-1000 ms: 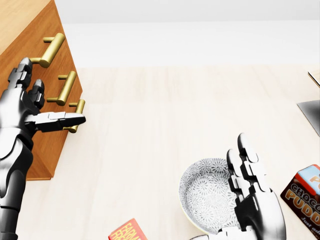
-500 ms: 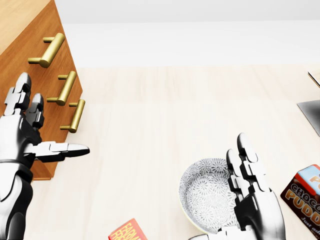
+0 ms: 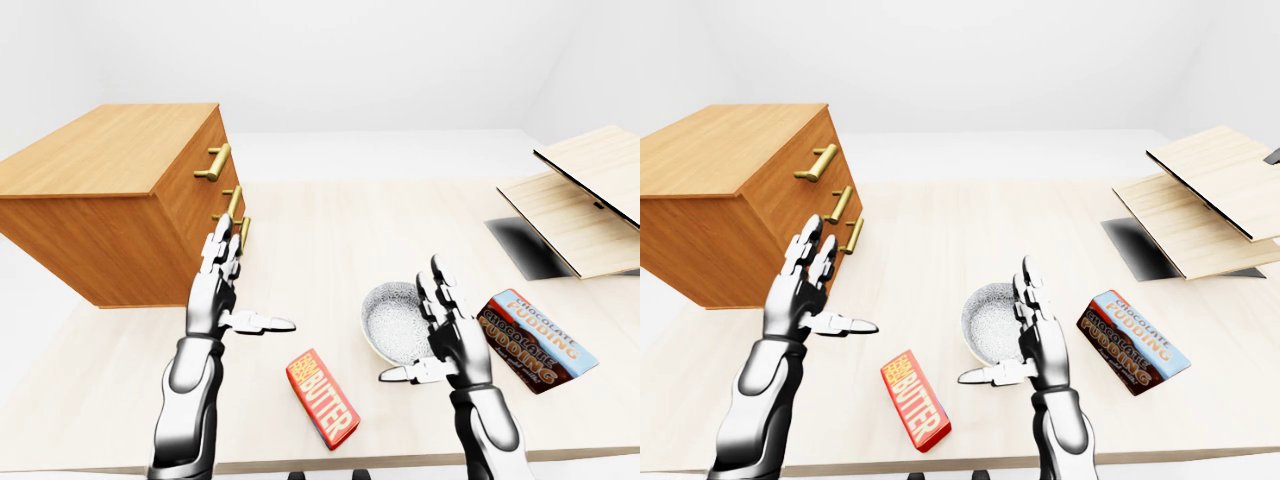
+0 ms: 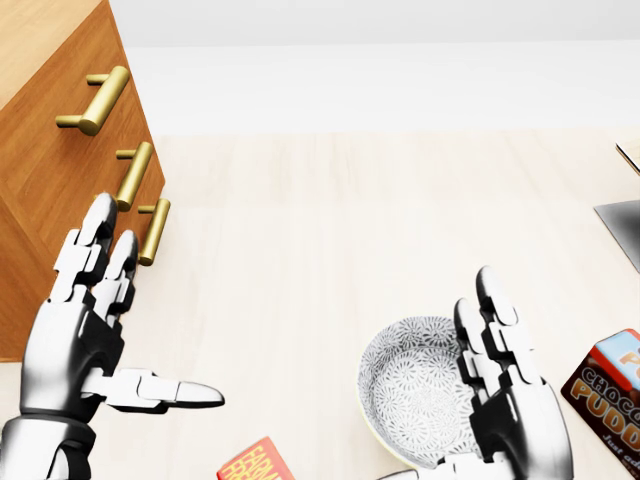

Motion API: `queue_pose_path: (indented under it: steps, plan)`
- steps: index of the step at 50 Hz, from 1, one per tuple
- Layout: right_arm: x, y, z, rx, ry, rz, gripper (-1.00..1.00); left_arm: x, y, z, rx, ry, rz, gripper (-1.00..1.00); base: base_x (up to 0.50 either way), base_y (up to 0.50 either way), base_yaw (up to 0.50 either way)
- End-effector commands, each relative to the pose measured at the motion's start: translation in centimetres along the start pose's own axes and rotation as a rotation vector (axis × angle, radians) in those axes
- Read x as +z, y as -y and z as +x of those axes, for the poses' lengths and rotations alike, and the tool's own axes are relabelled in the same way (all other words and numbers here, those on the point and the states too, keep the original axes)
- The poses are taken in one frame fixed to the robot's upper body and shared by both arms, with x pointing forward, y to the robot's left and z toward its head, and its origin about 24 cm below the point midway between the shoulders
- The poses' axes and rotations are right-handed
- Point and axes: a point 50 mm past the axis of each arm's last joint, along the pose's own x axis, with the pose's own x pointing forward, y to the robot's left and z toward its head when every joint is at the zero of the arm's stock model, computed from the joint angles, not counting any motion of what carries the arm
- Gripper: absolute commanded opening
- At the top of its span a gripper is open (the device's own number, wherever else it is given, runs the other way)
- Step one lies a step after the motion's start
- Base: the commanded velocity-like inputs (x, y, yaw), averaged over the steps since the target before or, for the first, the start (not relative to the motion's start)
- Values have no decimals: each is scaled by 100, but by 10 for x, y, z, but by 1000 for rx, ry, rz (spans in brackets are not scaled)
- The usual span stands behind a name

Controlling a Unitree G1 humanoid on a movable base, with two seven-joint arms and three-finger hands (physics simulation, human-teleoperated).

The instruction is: Close the top drawer of the cabinet and put the bowl on top of it.

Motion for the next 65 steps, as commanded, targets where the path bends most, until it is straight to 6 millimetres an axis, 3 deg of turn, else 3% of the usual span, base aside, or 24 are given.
queue_pose_path:
  steps: [1, 10, 22, 32, 42, 65]
  plan:
    - [3, 1, -1, -3, 12, 3, 100, -4, 12, -18, -26, -28, -3, 100, 0, 0, 0]
    - [3, 1, -2, -3, 10, 3, 100, -10, 13, -27, -29, -62, -19, 100, 0, 0, 0]
    - [7, 5, -2, -16, 28, -3, 100, 12, 22, -29, -24, 19, 40, 100, 0, 0, 0]
    - [20, 16, 1, -49, 92, 2, 100, 11, 27, -27, -18, 18, 60, 100, 0, 0, 0]
    - [34, 25, -3, -80, 146, 8, 100, 32, 36, -29, -29, 105, 95, 100, 0, 0, 0]
    - [46, 42, -4, -143, 173, 39, 100, 50, 60, -23, -72, 200, 126, 100, 0, 0, 0]
